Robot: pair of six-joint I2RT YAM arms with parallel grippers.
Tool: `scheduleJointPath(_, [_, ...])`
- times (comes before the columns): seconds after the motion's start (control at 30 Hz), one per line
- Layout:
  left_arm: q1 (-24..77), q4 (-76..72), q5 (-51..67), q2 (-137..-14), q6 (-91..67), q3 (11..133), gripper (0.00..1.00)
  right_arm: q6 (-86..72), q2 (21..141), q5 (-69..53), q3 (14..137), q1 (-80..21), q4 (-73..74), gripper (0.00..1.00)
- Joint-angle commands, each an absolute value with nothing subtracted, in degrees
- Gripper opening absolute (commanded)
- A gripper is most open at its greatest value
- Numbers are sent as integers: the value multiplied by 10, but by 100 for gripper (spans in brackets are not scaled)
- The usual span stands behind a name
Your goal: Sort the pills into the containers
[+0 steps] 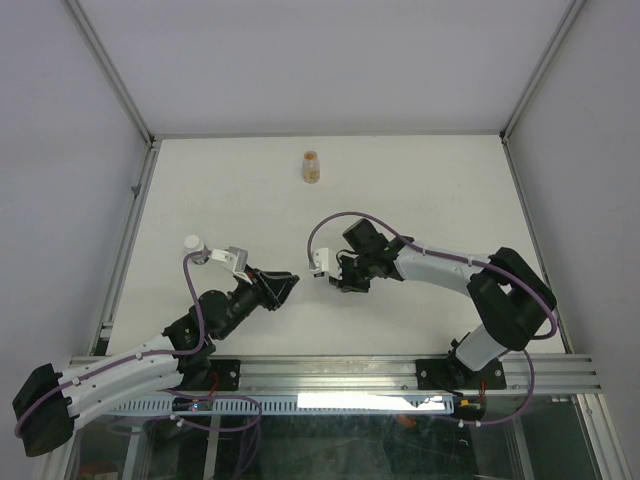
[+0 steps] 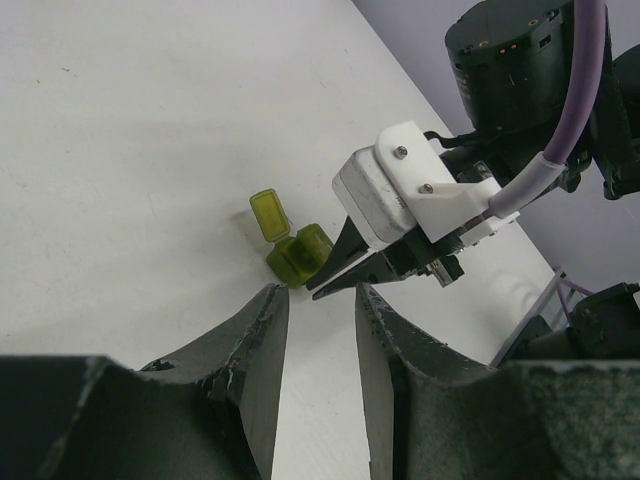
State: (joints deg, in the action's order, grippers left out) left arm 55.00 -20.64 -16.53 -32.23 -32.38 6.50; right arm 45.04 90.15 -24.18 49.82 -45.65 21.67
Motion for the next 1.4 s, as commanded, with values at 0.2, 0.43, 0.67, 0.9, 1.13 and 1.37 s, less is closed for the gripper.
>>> scheduleJointPath(0.2, [545,-239,-160,-322,-319,71,34,396,885,-253,511,-451,174,16])
scheduleJointPath(0.43, [545,-242,-157,-323,-321,70,34,373,875,-286,516,-439,175,19])
scheduleJointPath(0.67, [544,-280,-154,-336,-285,86,57,385,824,-449,583,-356,306,26])
scheduleJointPath(0.9, [467,-315,-98,-481,-221,192,99,321,729,-488,586,-232,288,69])
scheduleJointPath(1.13, [313,-167,15,-710,-236,429,99,243,741,-518,682,-179,307,76])
scheduleJointPath(1.37, [256,-23,29,-961,-171,687,99,163,729,-591,643,-138,219,80])
